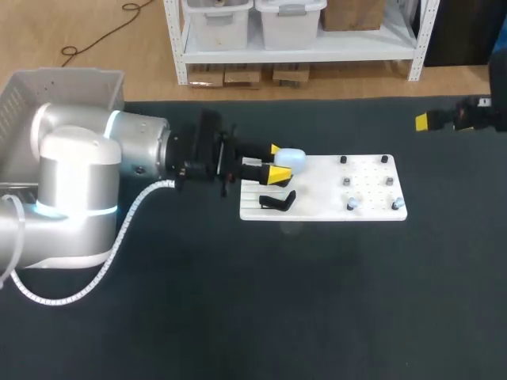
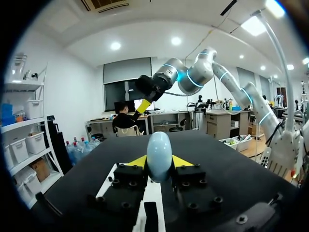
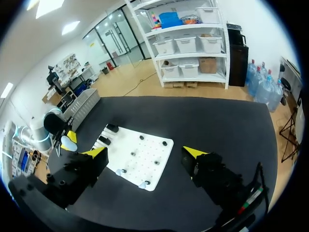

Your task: Pick up each earbud case from the left stands, insert the matching earbuds, close the lid, and place the case in the box.

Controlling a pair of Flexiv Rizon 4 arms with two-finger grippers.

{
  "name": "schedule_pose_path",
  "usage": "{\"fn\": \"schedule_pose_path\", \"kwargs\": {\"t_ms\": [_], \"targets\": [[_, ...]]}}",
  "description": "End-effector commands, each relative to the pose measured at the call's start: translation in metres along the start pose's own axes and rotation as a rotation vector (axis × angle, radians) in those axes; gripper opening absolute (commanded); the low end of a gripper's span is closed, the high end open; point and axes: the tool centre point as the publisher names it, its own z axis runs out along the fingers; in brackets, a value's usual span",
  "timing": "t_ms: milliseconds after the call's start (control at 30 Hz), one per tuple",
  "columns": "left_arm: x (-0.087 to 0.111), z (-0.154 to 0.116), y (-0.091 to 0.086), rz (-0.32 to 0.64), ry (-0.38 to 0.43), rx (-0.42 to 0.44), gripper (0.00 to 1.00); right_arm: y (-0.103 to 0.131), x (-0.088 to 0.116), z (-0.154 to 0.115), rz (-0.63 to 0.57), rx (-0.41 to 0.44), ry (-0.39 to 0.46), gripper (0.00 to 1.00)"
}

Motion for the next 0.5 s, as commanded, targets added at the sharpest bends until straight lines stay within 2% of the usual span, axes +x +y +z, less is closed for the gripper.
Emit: {"fn": "schedule_pose_path", "kwargs": {"t_ms": [33,500], "targets": [[0.002,0.001,-0.007,-0.004,-0.001,-0.007,0.00,0.013,0.006,-0.007,-0.019,-0.002,0.005,1.00],[0.007,0.000,-0.018,0.009,-0.011,-0.019,0.00,0.068,0.027,-0.003,-0.110,-0.023,0.050,1.00]]}}
